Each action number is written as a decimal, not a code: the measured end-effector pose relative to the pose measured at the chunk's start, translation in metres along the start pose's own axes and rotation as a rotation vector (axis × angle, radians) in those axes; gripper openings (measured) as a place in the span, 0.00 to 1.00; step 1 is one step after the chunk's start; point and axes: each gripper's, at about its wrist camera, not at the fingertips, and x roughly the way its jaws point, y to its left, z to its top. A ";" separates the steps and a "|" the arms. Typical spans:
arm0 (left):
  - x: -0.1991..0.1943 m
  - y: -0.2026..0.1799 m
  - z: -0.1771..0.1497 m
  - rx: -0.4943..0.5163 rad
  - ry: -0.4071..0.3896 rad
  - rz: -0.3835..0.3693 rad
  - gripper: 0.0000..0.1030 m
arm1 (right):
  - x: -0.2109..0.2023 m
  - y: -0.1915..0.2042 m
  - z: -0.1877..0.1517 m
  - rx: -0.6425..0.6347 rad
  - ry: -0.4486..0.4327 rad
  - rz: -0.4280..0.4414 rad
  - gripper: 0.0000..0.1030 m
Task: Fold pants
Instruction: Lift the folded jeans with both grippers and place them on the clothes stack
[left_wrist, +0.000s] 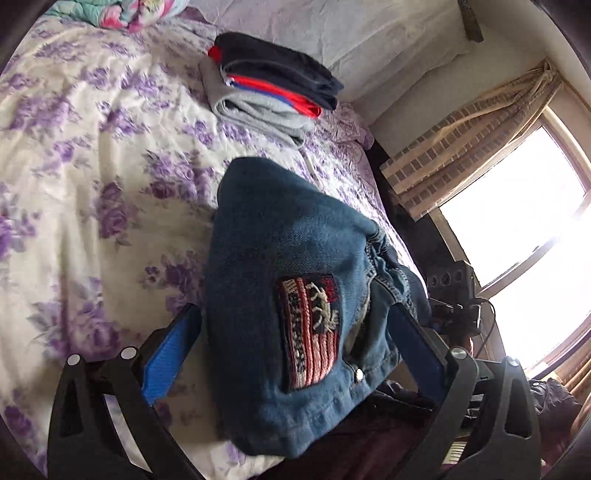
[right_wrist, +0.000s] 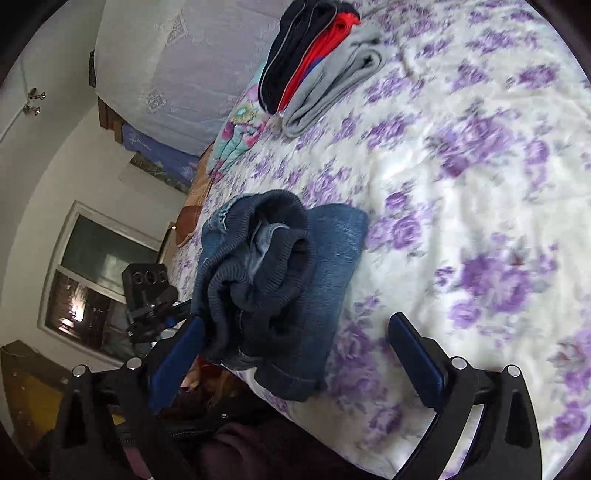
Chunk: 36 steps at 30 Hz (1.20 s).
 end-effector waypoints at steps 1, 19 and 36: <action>0.014 0.000 0.004 -0.002 0.017 0.005 0.95 | 0.012 0.001 0.004 -0.003 0.024 0.017 0.97; 0.009 -0.107 0.101 0.132 -0.083 -0.003 0.93 | -0.040 0.092 0.097 -0.249 -0.180 0.067 0.63; 0.169 0.045 0.387 -0.313 -0.141 0.265 0.94 | 0.091 0.038 0.406 -0.263 -0.338 -0.469 0.96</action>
